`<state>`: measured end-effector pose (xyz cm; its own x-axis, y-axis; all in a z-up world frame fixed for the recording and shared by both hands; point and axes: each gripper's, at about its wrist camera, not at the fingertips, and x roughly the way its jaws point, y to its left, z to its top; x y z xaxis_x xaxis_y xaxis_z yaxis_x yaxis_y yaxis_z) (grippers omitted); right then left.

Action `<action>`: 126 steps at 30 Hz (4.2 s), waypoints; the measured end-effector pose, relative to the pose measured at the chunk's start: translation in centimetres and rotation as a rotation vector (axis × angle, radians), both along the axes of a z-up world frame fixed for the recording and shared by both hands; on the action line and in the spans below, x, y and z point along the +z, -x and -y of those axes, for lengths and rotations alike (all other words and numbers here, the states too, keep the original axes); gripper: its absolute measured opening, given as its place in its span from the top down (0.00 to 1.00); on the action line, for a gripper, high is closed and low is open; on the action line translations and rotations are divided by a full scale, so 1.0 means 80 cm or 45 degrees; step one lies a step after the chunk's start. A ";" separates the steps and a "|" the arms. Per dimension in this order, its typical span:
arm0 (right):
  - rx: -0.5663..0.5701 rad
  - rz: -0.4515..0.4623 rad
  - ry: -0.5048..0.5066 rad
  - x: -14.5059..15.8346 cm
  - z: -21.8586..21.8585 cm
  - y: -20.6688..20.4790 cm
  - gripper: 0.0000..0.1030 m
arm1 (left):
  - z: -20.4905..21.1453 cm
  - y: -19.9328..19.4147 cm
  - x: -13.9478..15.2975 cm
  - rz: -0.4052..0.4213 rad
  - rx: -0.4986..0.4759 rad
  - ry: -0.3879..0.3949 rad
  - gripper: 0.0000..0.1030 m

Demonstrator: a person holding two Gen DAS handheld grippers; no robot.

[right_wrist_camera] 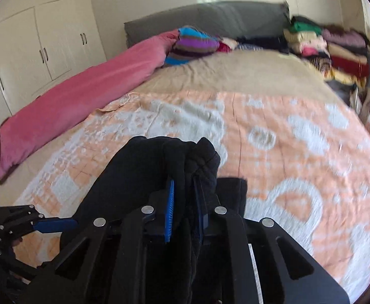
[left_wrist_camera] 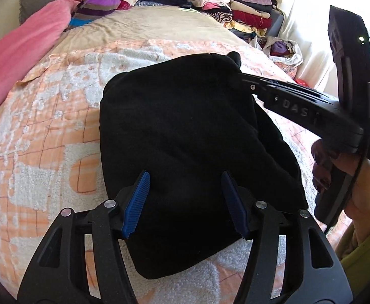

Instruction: Fold small clothes

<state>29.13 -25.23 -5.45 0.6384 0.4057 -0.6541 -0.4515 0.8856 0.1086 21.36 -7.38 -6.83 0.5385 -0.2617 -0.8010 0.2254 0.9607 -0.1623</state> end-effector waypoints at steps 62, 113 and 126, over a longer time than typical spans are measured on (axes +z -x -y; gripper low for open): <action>0.007 0.065 -0.139 0.140 0.066 0.307 0.04 | -0.054 0.150 0.102 0.213 0.151 -0.044 0.09; -0.152 -0.063 0.035 0.072 0.046 0.320 0.04 | -0.080 0.204 0.057 0.030 0.330 -0.162 0.09; -0.155 -0.056 0.037 0.072 0.044 0.322 0.04 | -0.080 0.205 0.060 0.031 0.332 -0.164 0.09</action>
